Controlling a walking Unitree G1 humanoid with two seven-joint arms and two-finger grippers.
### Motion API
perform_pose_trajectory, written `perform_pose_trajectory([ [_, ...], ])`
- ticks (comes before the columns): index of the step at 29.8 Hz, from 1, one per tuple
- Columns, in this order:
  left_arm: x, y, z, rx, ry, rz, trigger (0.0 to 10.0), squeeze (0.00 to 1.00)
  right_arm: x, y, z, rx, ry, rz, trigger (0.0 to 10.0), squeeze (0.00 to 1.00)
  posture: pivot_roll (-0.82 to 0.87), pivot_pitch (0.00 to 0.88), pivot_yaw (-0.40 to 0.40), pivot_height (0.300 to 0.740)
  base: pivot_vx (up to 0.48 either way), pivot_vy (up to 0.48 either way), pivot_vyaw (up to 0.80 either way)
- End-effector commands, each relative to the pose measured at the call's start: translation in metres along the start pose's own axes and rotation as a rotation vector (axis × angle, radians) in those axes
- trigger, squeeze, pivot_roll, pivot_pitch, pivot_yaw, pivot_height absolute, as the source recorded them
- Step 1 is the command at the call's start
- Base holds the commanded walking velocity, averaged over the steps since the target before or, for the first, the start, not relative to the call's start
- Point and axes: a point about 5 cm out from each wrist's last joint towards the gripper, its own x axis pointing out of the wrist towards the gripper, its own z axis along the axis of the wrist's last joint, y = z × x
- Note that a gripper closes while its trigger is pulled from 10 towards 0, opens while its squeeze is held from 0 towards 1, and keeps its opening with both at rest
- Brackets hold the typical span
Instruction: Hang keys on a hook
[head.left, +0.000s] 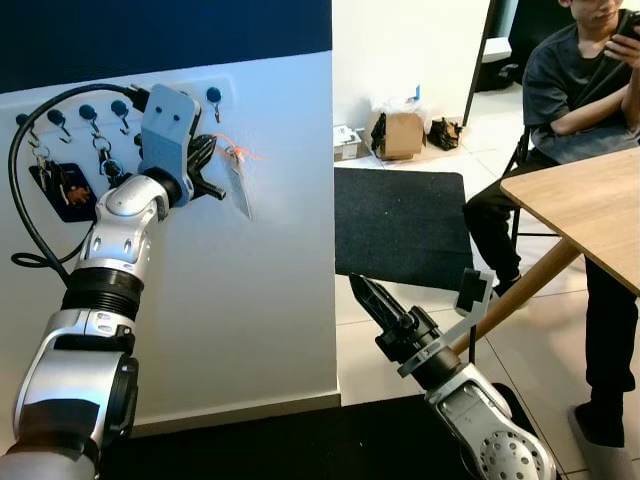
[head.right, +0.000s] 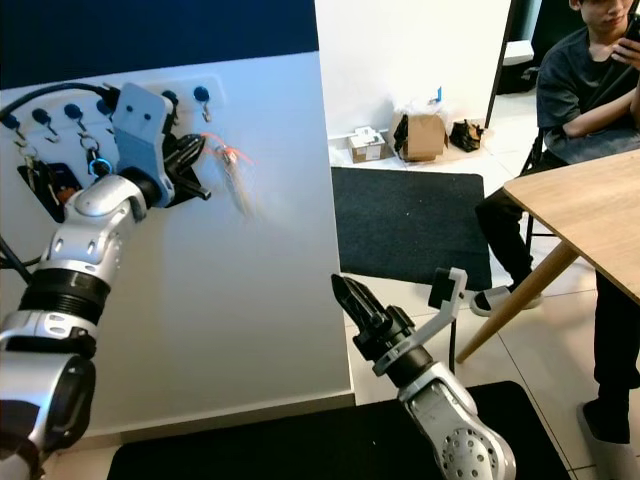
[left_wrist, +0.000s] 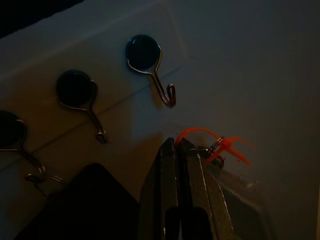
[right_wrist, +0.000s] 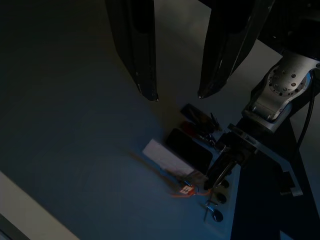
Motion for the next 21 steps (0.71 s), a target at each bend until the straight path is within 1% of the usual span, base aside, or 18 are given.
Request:
perform_pose_trajectory([
  [1, -0.002, 0.004, 0.007, 0.012, -0.031, 0.020, 10.0, 0.00, 0.000, 0.000, -0.005, 0.008, 0.020, -0.002, 10.0, 0.00, 0.02, 0.176, 0.110, 0.740, 0.000, 0.000, 0.00],
  [4, -0.001, 0.007, 0.016, 0.002, -0.064, 0.038, 10.0, 0.00, 0.000, 0.000, -0.005, 0.008, 0.022, -0.001, 10.0, 0.00, 0.02, 0.176, 0.110, 0.740, 0.000, 0.000, 0.00],
  [5, 0.000, 0.011, 0.024, -0.008, -0.097, 0.053, 10.0, 0.00, 0.000, 0.000, -0.005, 0.009, 0.022, -0.002, 10.0, 0.00, 0.01, 0.177, 0.111, 0.740, 0.000, 0.000, 0.00],
  [6, 0.000, 0.011, 0.024, -0.008, -0.097, 0.053, 10.0, 0.00, 0.000, 0.000, -0.005, 0.009, 0.022, -0.002, 10.0, 0.00, 0.01, 0.177, 0.111, 0.740, 0.000, 0.000, 0.00],
  [9, -0.001, 0.015, 0.034, -0.009, -0.140, 0.063, 10.0, 0.00, 0.000, 0.000, -0.005, 0.008, 0.022, -0.004, 10.0, 0.00, 0.01, 0.176, 0.114, 0.740, 0.000, 0.000, 0.00],
  [17, 0.000, 0.014, 0.034, -0.004, -0.128, 0.062, 10.0, 0.00, -0.001, 0.000, -0.005, 0.008, 0.023, -0.004, 10.0, 0.00, 0.02, 0.172, 0.110, 0.740, 0.000, 0.000, 0.00],
  [18, 0.002, 0.012, 0.031, 0.001, -0.108, 0.061, 10.0, 0.00, 0.000, 0.000, -0.005, 0.008, 0.024, -0.002, 10.0, 0.00, 0.02, 0.172, 0.110, 0.740, 0.000, 0.000, 0.00],
  [21, 0.004, 0.009, 0.028, 0.001, -0.090, 0.060, 10.0, 0.00, 0.001, 0.000, -0.005, 0.009, 0.026, 0.001, 10.0, 0.00, 0.02, 0.169, 0.109, 0.740, 0.000, 0.000, 0.00],
])
